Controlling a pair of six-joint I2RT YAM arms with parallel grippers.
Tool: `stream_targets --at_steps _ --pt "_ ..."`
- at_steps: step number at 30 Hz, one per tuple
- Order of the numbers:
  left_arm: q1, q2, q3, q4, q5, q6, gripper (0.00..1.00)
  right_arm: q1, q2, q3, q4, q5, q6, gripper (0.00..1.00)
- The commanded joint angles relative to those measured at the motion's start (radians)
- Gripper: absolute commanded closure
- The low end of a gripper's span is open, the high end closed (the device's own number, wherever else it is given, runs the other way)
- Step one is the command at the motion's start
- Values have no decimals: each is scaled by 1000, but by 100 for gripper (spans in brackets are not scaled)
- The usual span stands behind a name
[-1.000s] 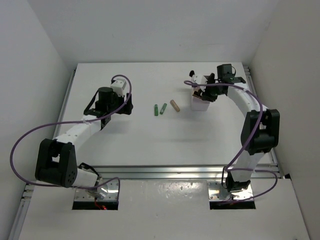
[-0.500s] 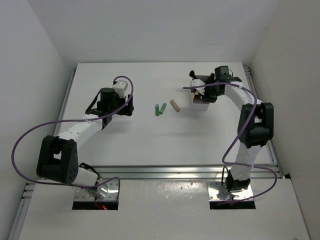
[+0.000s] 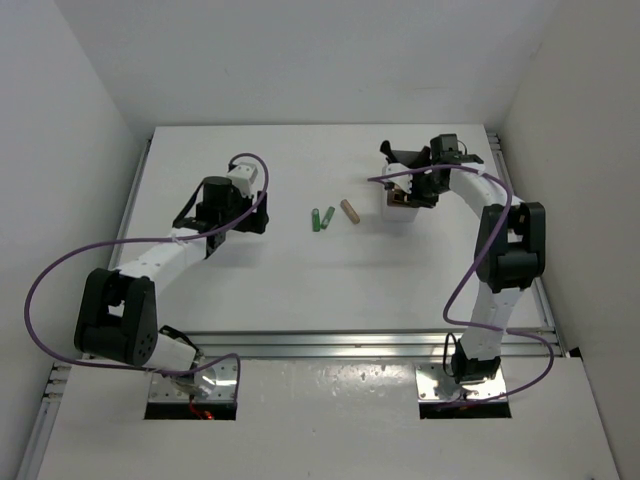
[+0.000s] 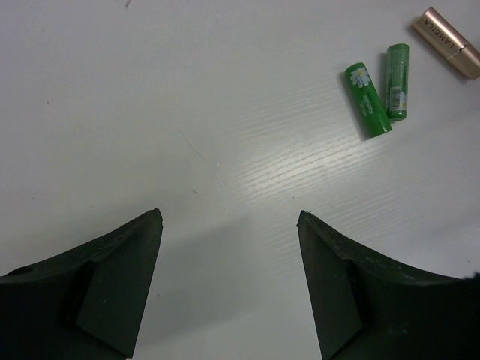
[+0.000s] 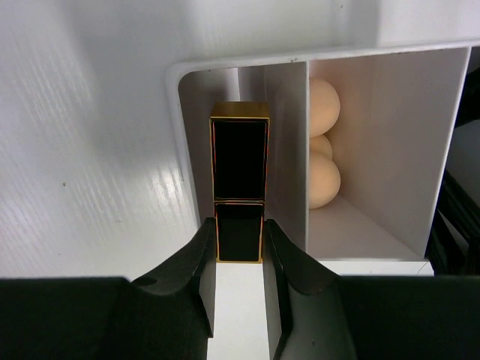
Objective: Organize the makeup
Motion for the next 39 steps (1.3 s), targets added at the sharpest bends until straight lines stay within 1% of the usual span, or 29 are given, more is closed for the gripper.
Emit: stream_targets --at_steps 1,15,19,22,23,24,26,27,28,29,32,33,34,35,36,37,38,39 --pt "-10 -2 26 17 1 3 21 -2 -12 22 -30 24 -32 97" --pt "-19 -2 26 17 1 3 21 16 -29 3 16 22 -27 96" --pt "-19 -2 17 17 1 3 21 24 -34 -7 27 27 -27 92" --pt "-19 -2 17 26 1 3 21 35 -40 -13 35 30 -22 83" --pt "-19 -2 8 26 1 3 21 36 -45 -15 39 32 -22 78" --pt "-19 -11 7 26 1 3 21 38 -49 -24 45 41 -19 67" --pt "-19 -11 7 26 1 3 21 47 -69 -49 85 52 -16 60" --pt "-19 -11 -2 26 1 3 21 45 -75 -56 101 59 -12 54" --pt "-19 -11 -2 26 -8 3 21 45 -84 -67 155 59 19 52" --pt "-30 -11 -2 26 -8 12 21 47 -112 -84 176 56 30 48" --pt "-41 2 7 17 -8 22 21 48 -147 -98 252 49 76 44" --pt "-53 18 7 17 -8 23 21 51 -155 -98 275 50 82 39" --pt "-68 30 35 17 -8 32 21 55 -182 -102 291 53 120 37" --pt "-79 56 49 17 -8 32 21 55 -190 -118 355 56 143 36" --pt "-93 73 63 17 -8 44 21 53 -203 -139 381 59 201 32" --pt "-118 91 78 17 -8 44 21 56 -244 -151 413 61 237 30" --pt "-129 111 110 27 -8 44 21 59 -264 -188 523 64 364 28" --pt "-140 155 127 27 -8 44 21 56 -279 -234 565 71 419 25"
